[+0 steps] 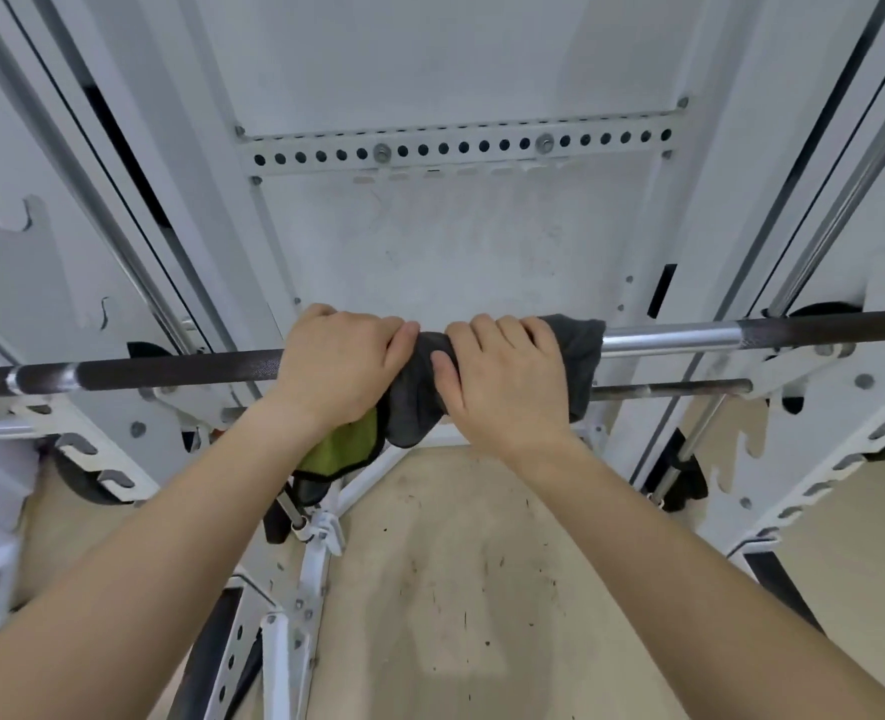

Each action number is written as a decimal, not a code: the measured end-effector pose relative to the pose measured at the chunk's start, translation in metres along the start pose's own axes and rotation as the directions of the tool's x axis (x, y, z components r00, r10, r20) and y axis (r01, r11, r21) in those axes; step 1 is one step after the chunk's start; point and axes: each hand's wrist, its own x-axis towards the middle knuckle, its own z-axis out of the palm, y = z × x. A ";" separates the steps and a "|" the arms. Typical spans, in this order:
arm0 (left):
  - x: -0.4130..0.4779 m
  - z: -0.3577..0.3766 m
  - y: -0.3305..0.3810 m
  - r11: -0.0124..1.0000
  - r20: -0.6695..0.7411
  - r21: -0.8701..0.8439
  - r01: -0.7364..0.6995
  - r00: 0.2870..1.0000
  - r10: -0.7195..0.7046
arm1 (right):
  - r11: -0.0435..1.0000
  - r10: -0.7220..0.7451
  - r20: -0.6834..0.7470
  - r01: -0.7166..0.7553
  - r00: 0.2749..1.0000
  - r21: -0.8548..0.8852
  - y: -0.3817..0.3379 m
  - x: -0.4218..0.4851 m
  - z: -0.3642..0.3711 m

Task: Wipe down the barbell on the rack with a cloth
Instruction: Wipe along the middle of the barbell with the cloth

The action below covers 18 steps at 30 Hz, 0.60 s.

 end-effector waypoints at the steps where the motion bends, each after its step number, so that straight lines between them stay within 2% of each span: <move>1: 0.004 -0.001 0.002 1.000 0.008 -0.025 -0.001 1.000 0.001 | 0.999 -0.042 0.003 0.042 0.999 -0.003 0.008 -0.001 -0.001; 3: 0.014 -0.008 0.009 0.994 0.080 -0.111 0.018 0.997 -0.009 | 0.997 -0.080 -0.005 0.080 0.997 -0.010 0.024 -0.004 -0.005; 5: 0.029 -0.012 0.011 0.975 0.242 -0.216 0.055 0.970 -0.001 | 0.997 -0.069 -0.003 0.069 0.998 -0.026 0.034 -0.003 -0.008; 8: 0.055 -0.018 0.013 0.914 0.547 -0.366 0.176 0.835 0.058 | 1.000 0.004 -0.017 -0.004 1.000 -0.012 0.038 0.000 -0.005; 10: 0.065 -0.019 0.022 0.885 0.606 -0.417 0.207 0.789 0.100 | 0.990 0.133 -0.087 -0.129 0.987 0.050 0.041 -0.001 -0.002; 12: 0.064 -0.017 0.040 0.883 0.559 -0.445 0.152 0.817 0.142 | 0.946 0.320 -0.185 -0.301 0.929 0.121 0.040 -0.010 0.003; 14: 0.052 -0.012 0.062 0.924 0.420 -0.383 -0.003 0.890 0.177 | 0.843 0.537 -0.228 -0.505 0.812 0.183 0.030 -0.020 0.007; 16: 0.041 -0.005 0.077 0.958 0.240 -0.248 -0.142 0.949 0.203 | 0.674 0.730 -0.157 -0.662 0.665 0.328 0.012 -0.022 0.004; 18: 0.034 -0.001 0.078 0.961 0.153 -0.188 -0.202 0.961 0.231 | 0.427 0.867 -0.025 -0.717 0.497 0.551 -0.009 -0.015 -0.005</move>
